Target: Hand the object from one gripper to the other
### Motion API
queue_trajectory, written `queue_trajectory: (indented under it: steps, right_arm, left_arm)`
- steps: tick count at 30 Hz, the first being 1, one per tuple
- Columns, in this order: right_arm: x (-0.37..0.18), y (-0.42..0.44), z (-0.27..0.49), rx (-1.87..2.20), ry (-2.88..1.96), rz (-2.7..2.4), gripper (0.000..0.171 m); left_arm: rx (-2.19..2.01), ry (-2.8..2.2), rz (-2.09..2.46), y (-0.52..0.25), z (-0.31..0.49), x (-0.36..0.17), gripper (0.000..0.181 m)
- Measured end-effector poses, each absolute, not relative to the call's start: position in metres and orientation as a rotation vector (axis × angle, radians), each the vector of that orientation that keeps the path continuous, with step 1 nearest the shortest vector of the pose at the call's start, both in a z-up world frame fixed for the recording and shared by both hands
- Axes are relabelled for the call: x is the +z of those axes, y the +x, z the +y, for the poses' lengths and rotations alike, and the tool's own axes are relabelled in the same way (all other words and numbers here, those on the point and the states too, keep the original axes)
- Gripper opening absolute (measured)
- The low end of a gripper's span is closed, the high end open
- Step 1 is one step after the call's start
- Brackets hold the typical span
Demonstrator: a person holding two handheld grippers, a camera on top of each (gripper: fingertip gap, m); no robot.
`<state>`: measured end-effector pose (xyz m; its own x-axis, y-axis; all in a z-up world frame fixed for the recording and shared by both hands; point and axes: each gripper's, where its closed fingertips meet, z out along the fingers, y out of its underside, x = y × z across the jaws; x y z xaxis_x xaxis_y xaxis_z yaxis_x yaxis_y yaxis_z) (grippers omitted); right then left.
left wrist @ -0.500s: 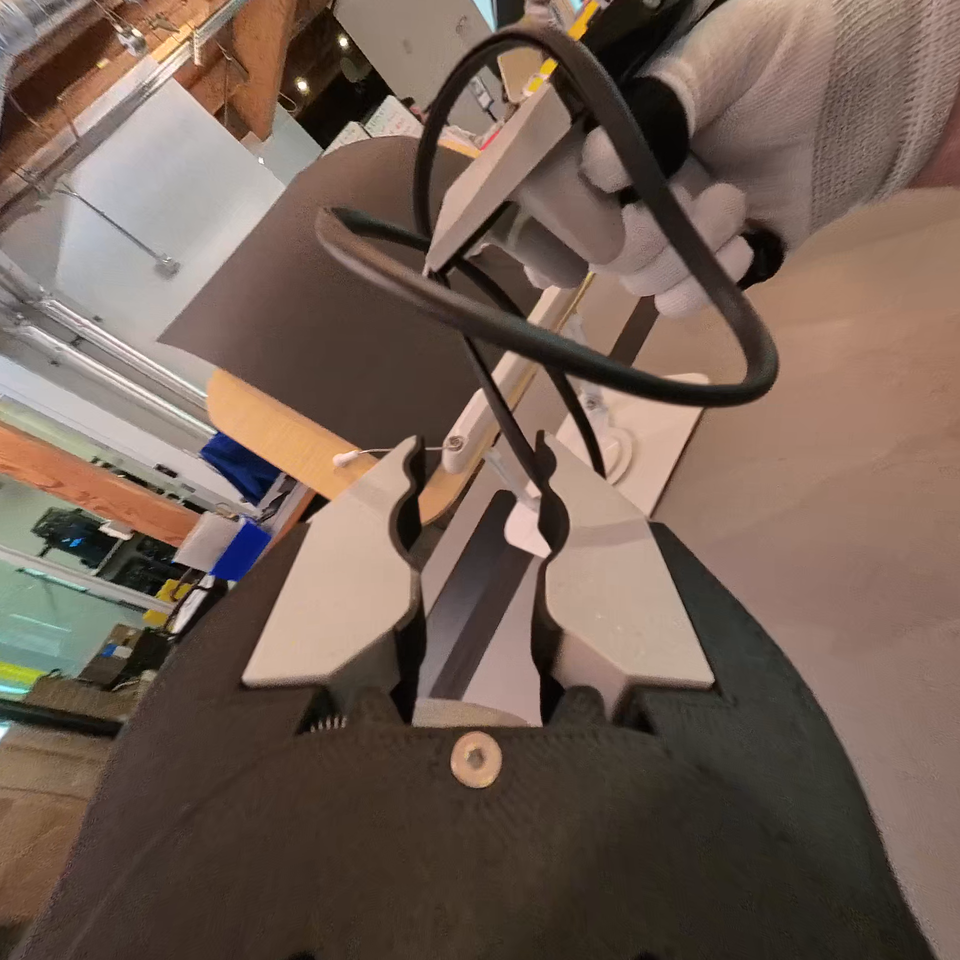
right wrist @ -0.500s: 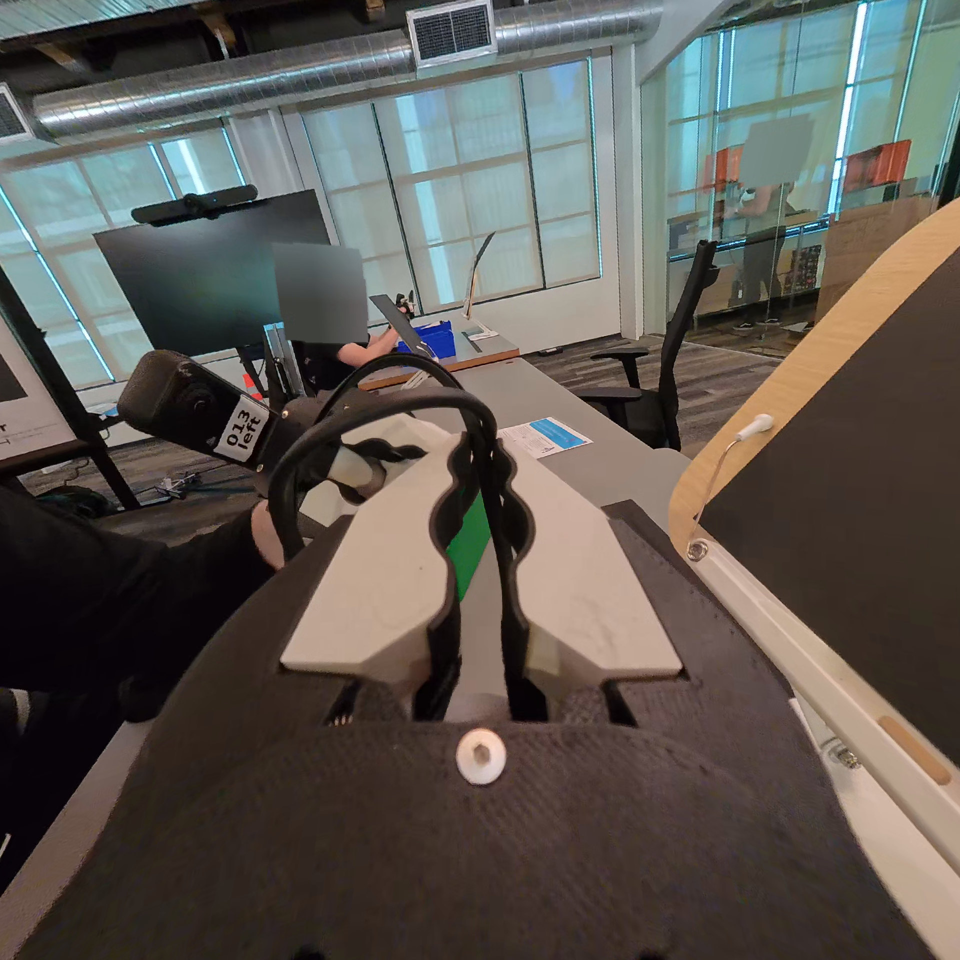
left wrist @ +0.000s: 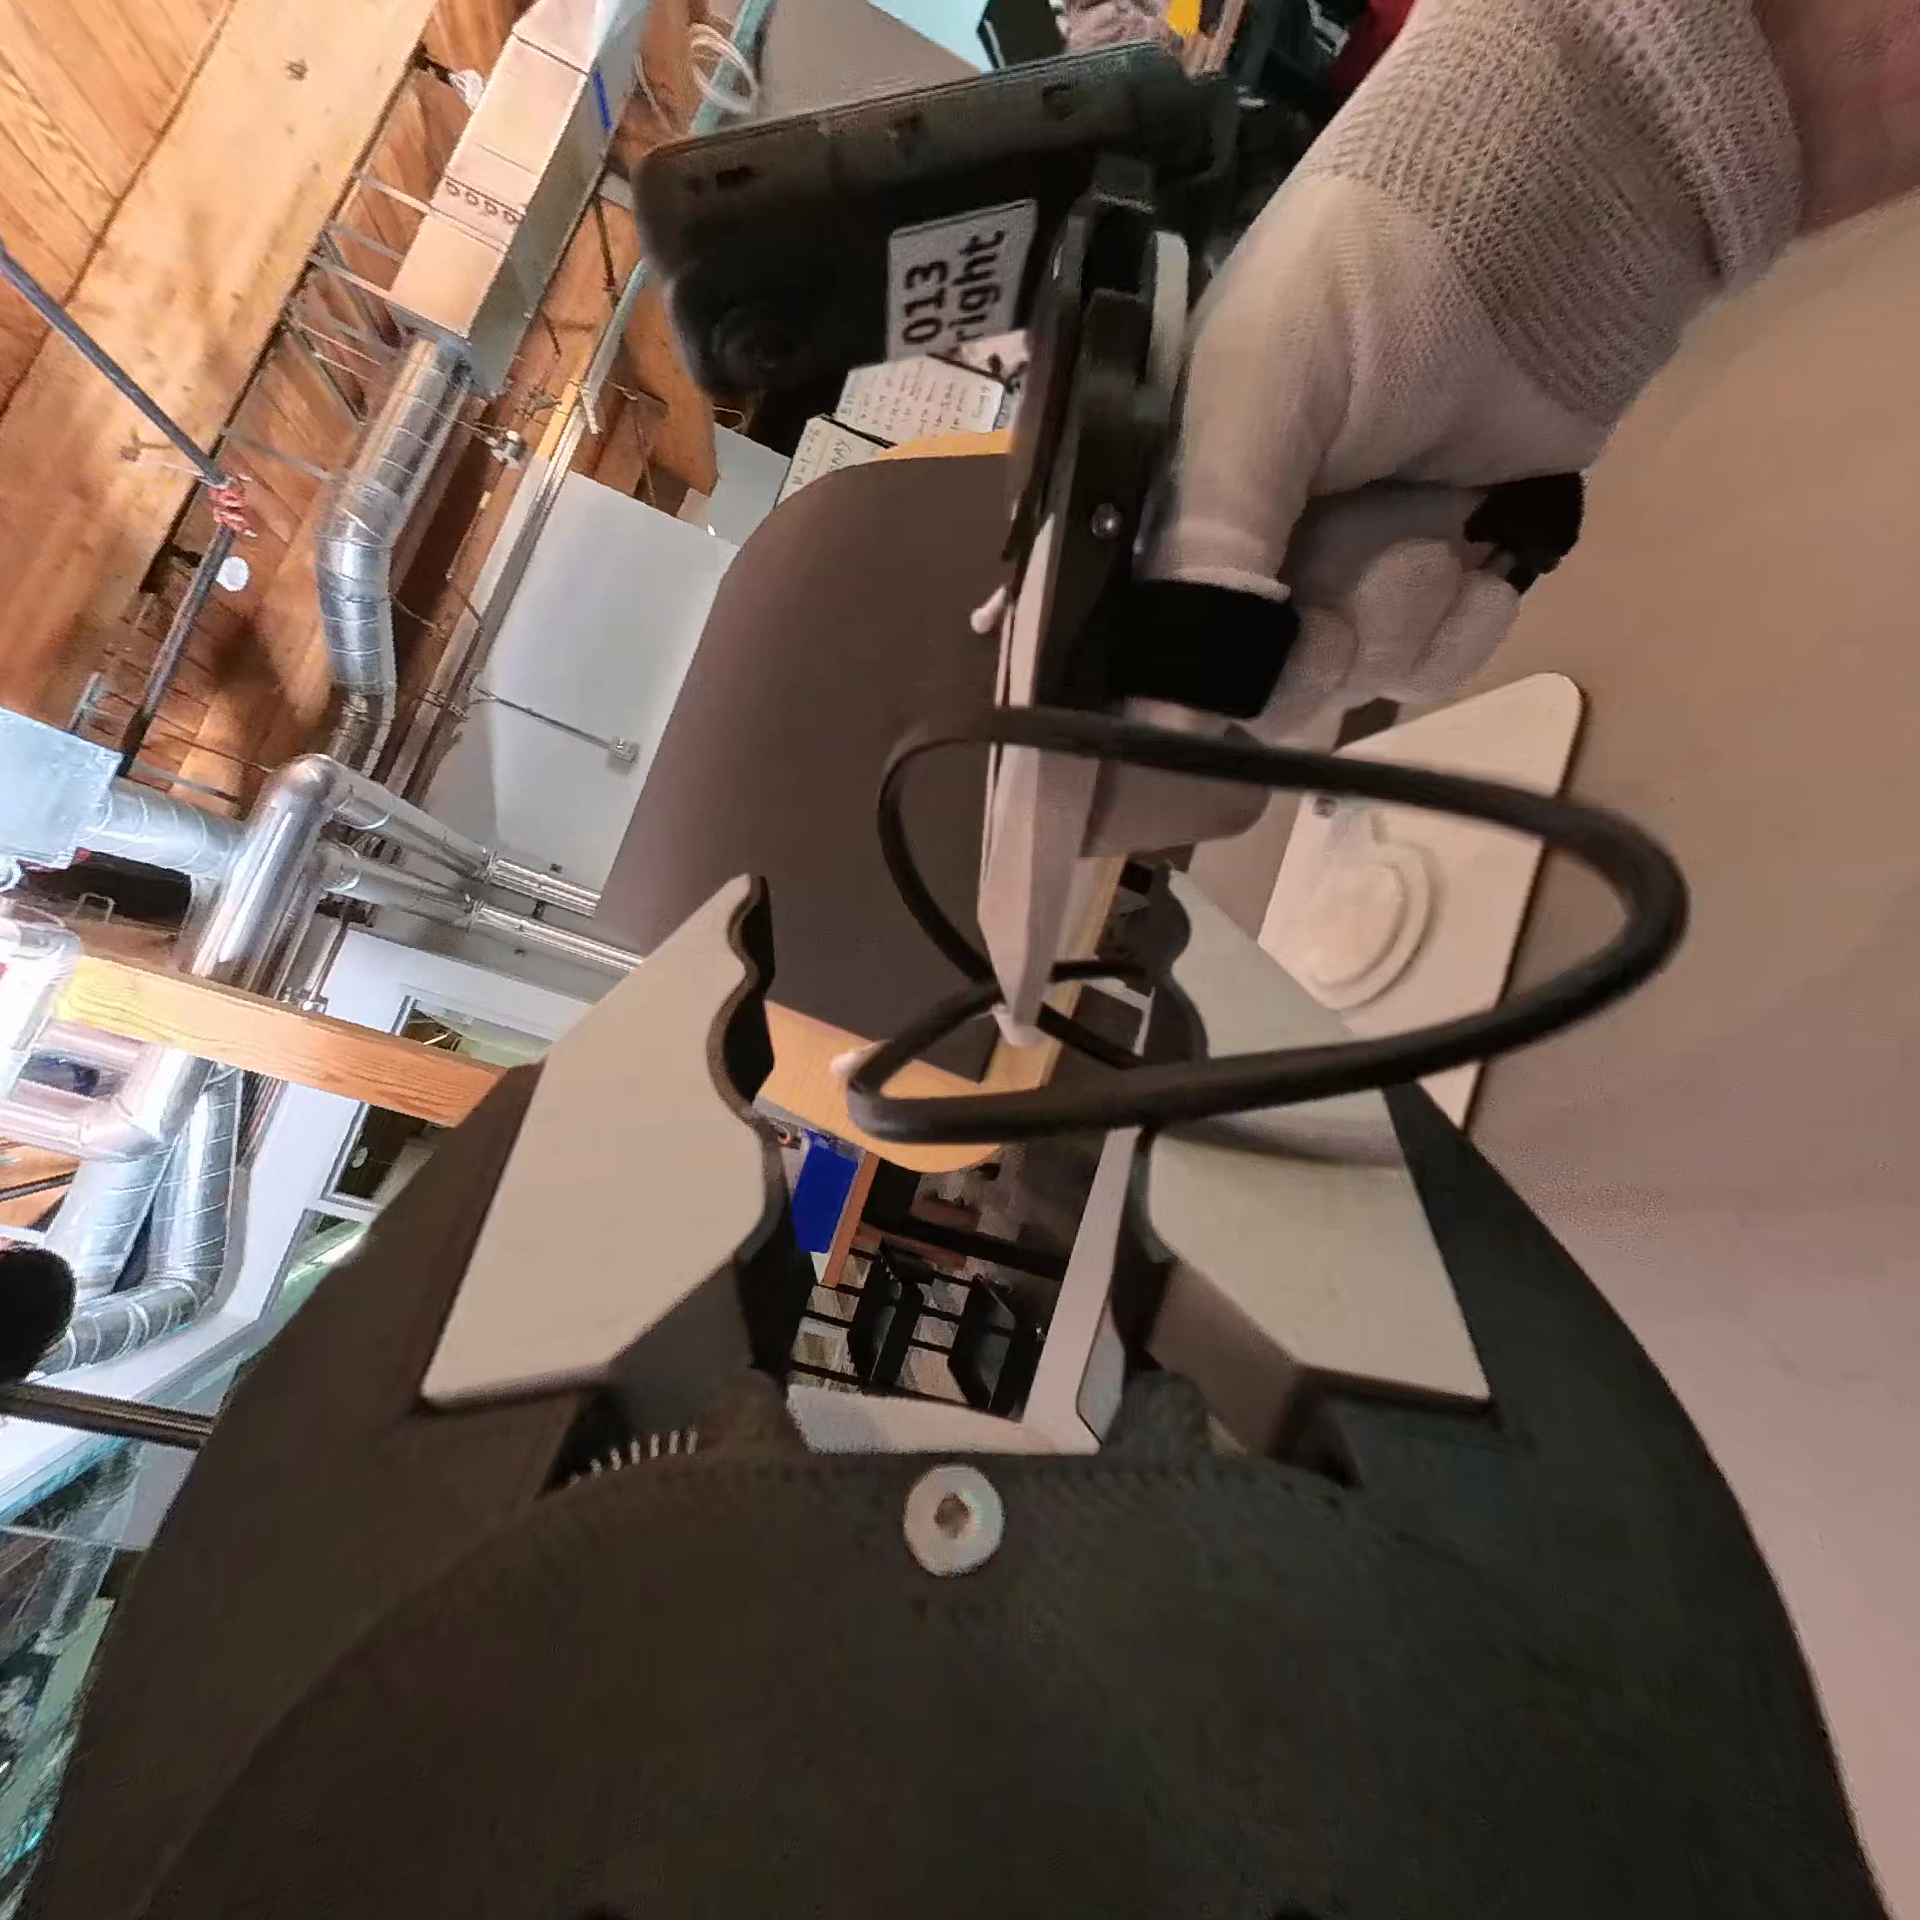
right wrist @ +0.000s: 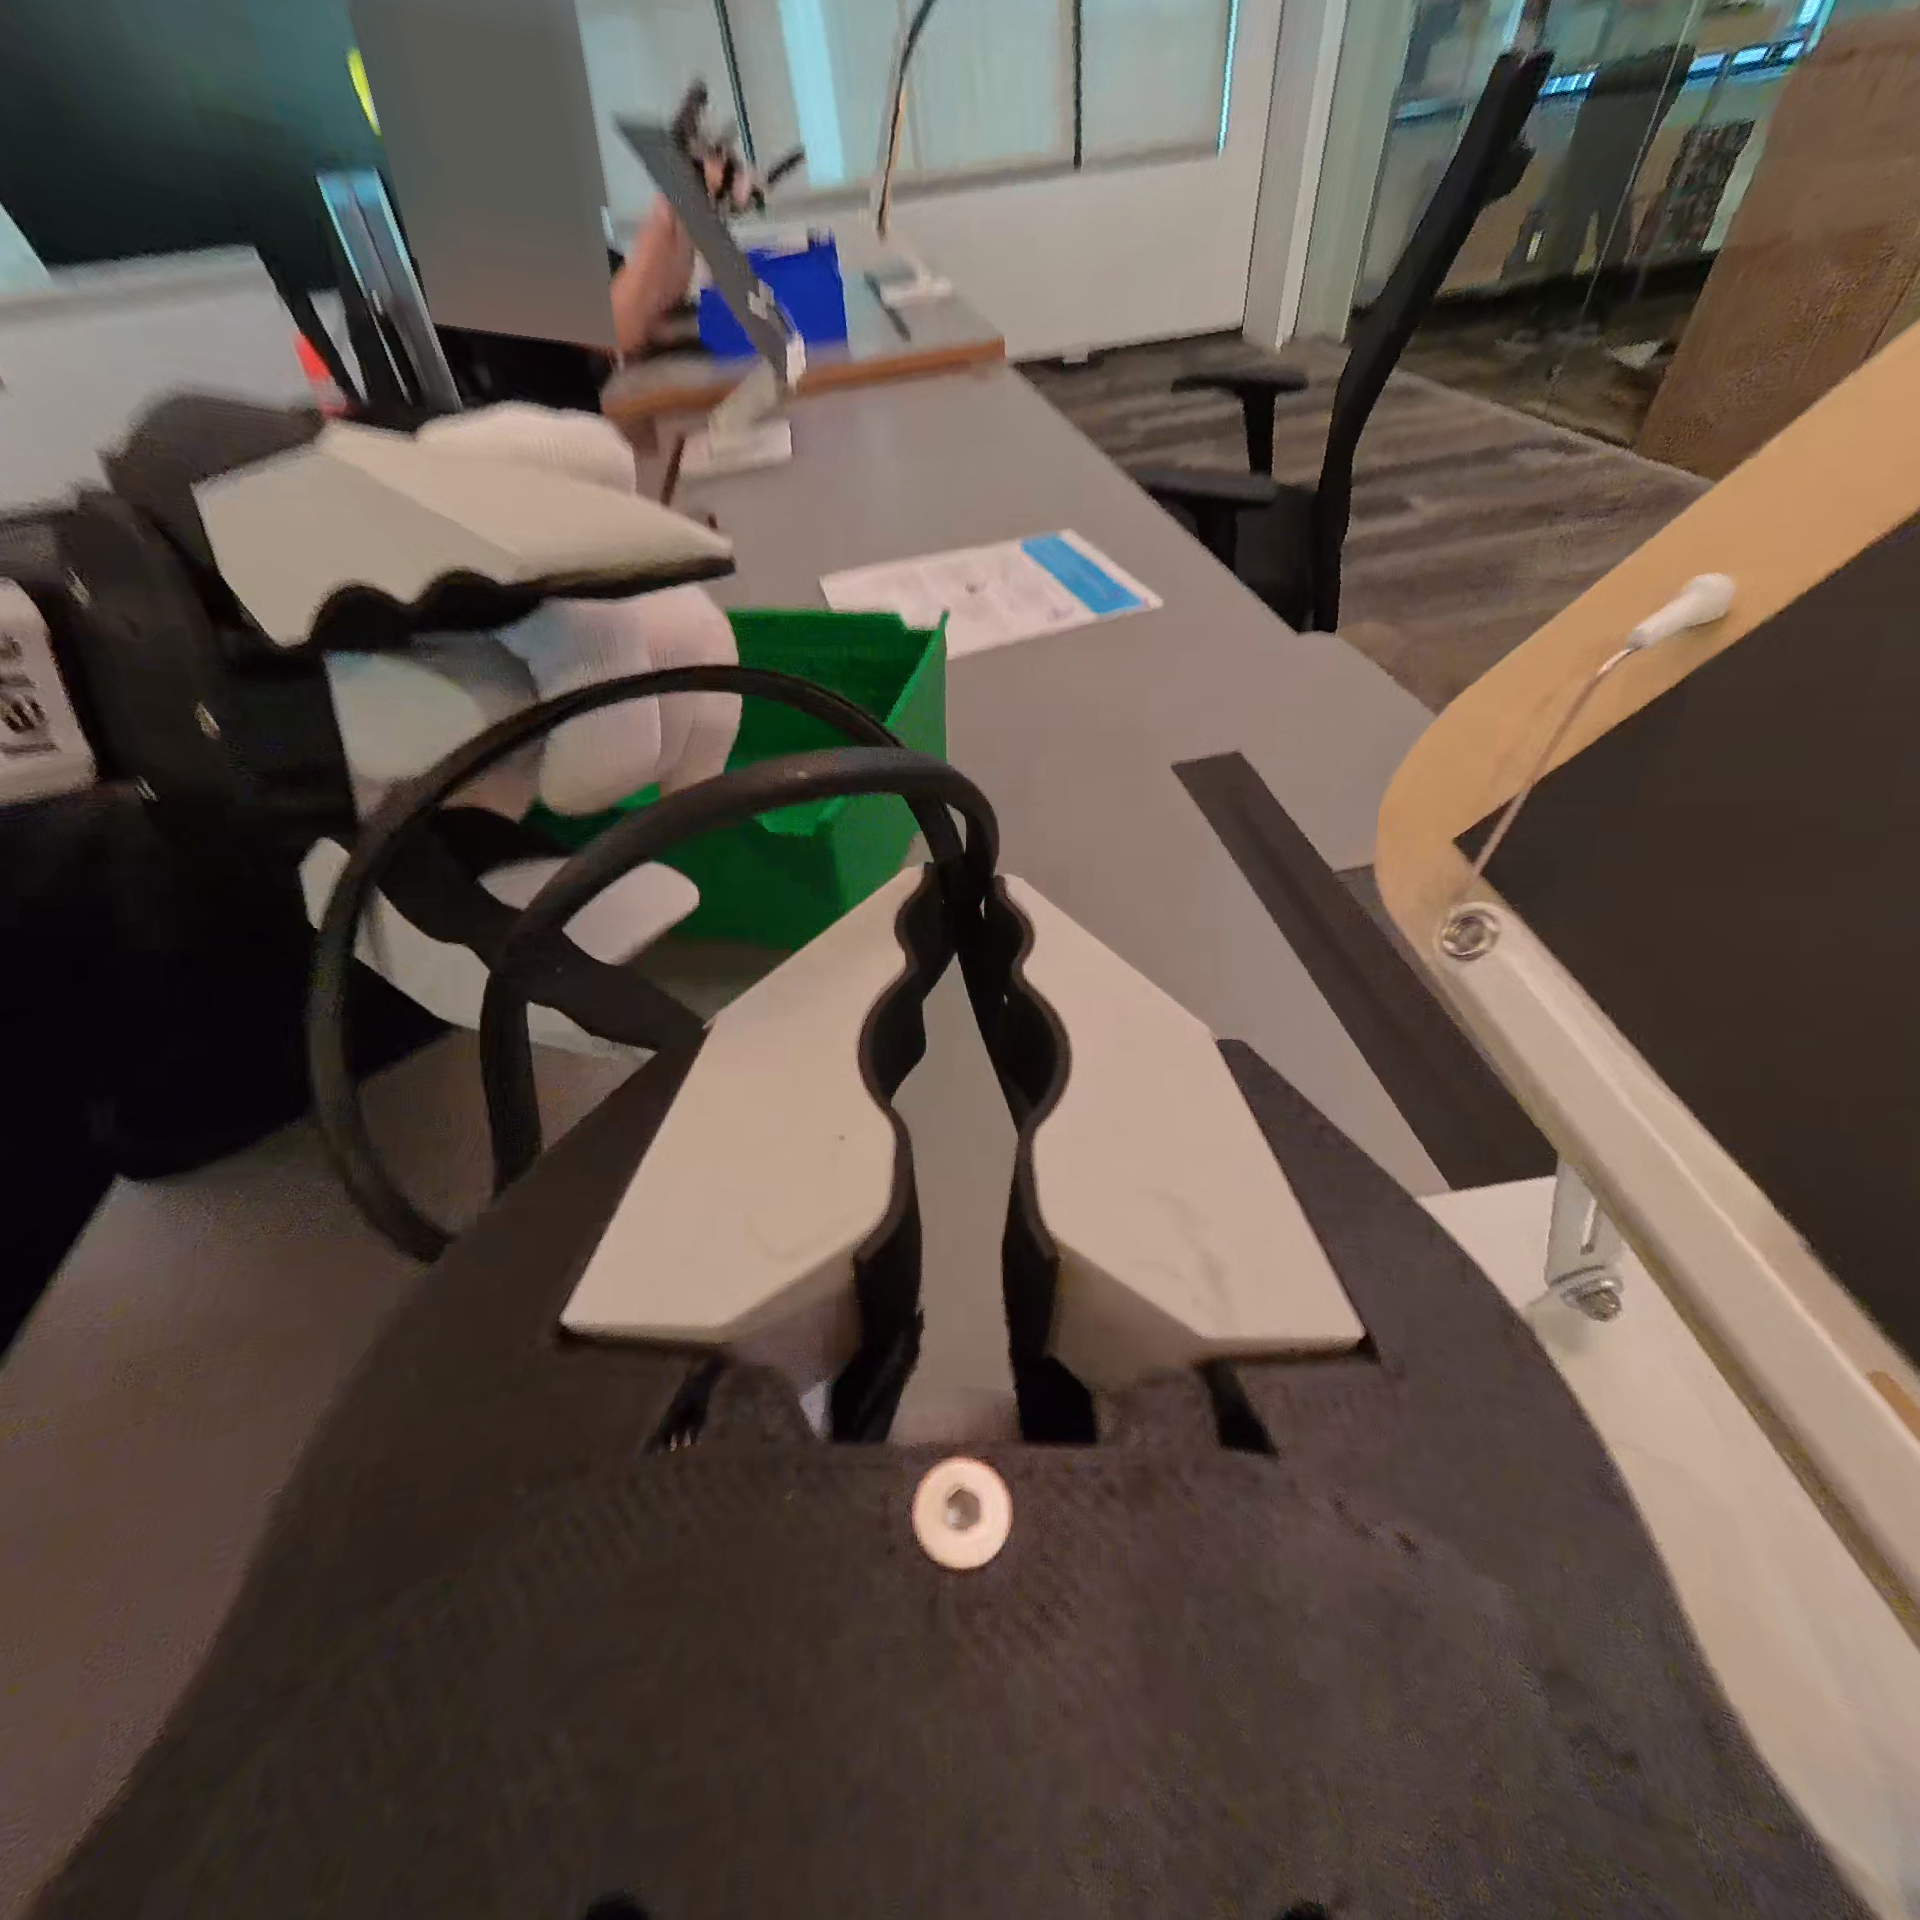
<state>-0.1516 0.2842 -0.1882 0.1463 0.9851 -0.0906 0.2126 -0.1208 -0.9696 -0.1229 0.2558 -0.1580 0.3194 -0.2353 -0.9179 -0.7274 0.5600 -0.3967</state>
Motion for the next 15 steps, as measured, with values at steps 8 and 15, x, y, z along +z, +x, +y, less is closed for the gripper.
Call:
queue_trajectory:
  steps: [8,15]
  right_arm:
    - [-0.222,-0.166,0.259,0.948,-1.529,-1.473,0.005]
    - [-0.240,-0.170,0.239,0.886,-1.488,-1.654,0.005]
  left_arm:
    - [0.249,-1.096,1.396,-0.121,0.243,-0.182,0.056]
    - [0.160,-1.158,1.548,-0.121,0.228,-0.206,0.036]
